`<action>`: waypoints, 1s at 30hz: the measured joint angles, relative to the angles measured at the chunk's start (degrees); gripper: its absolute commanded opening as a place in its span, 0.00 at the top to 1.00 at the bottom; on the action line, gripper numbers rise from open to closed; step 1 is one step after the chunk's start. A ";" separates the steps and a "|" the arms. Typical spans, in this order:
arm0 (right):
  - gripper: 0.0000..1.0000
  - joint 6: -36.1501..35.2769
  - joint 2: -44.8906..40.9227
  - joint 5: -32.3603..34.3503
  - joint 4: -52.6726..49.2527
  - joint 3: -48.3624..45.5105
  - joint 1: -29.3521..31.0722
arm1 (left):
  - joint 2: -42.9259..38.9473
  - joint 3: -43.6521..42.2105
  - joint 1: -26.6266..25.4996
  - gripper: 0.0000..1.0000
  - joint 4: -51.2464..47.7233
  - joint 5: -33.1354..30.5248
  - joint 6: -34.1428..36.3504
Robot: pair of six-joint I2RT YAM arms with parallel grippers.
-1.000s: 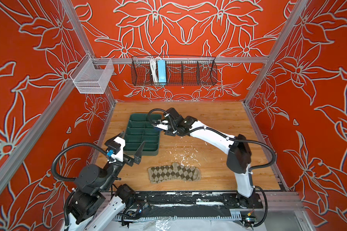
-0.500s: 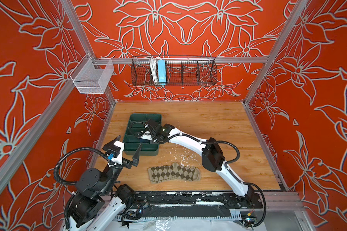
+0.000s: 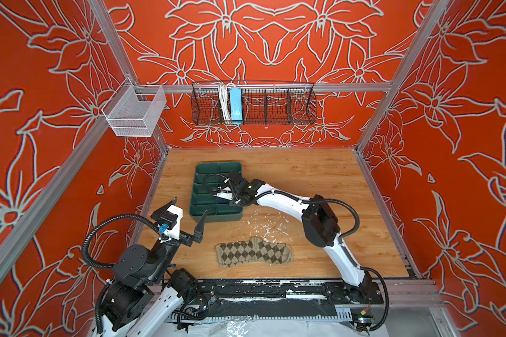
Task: Roll the socks
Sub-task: 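Lift the rolled sock toward the green tray while the left arm withdraws, then lower the rolled sock into a tray compartment with the right gripper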
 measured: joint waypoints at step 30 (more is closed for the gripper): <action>0.91 -7.21 -12.13 -4.57 -13.94 -21.68 -14.78 | 10.23 -1.31 0.00 0.03 6.27 4.96 -0.87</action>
